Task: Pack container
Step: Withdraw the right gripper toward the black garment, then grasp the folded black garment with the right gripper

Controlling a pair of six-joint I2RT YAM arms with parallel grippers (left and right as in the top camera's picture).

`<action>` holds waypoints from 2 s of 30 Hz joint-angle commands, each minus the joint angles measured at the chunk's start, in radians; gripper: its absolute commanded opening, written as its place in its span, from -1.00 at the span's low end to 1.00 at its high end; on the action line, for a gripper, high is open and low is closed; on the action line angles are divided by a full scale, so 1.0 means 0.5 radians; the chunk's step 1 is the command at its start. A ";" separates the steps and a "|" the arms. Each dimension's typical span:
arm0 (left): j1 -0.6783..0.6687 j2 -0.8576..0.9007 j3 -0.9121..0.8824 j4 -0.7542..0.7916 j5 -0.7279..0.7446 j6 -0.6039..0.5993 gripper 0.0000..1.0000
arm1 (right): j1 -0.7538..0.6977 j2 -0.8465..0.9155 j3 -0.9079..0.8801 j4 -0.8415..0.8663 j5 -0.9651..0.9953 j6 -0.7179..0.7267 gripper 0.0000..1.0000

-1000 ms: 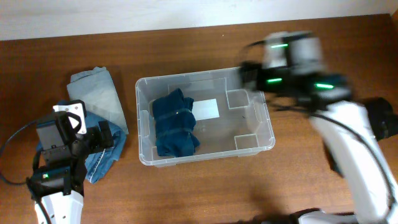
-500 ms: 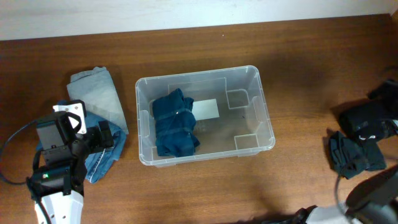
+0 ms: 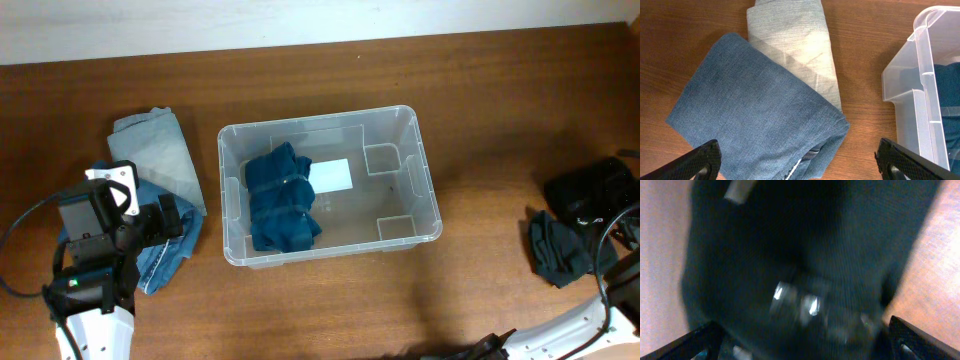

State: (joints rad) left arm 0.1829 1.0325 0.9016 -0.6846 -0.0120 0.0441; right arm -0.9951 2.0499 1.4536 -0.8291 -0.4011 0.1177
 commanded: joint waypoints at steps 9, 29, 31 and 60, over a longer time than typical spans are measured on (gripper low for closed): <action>0.012 0.005 0.040 -0.002 -0.005 -0.020 0.99 | -0.004 0.127 -0.208 0.377 -0.377 -0.072 0.83; 0.012 0.005 0.040 -0.002 -0.006 -0.020 0.99 | 0.082 -0.220 -0.069 0.373 -1.126 -0.065 -0.12; 0.012 0.005 0.040 -0.002 -0.005 -0.020 0.99 | 0.164 -0.346 -0.023 0.336 -1.184 -0.073 -0.11; 0.012 0.005 0.040 -0.008 -0.006 -0.020 0.99 | 1.271 -0.929 0.054 0.080 0.108 -0.123 0.69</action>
State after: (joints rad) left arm 0.1829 1.0325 0.9016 -0.6922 -0.0120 0.0441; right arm -0.3134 1.5208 1.4792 -0.8013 -0.4328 0.0040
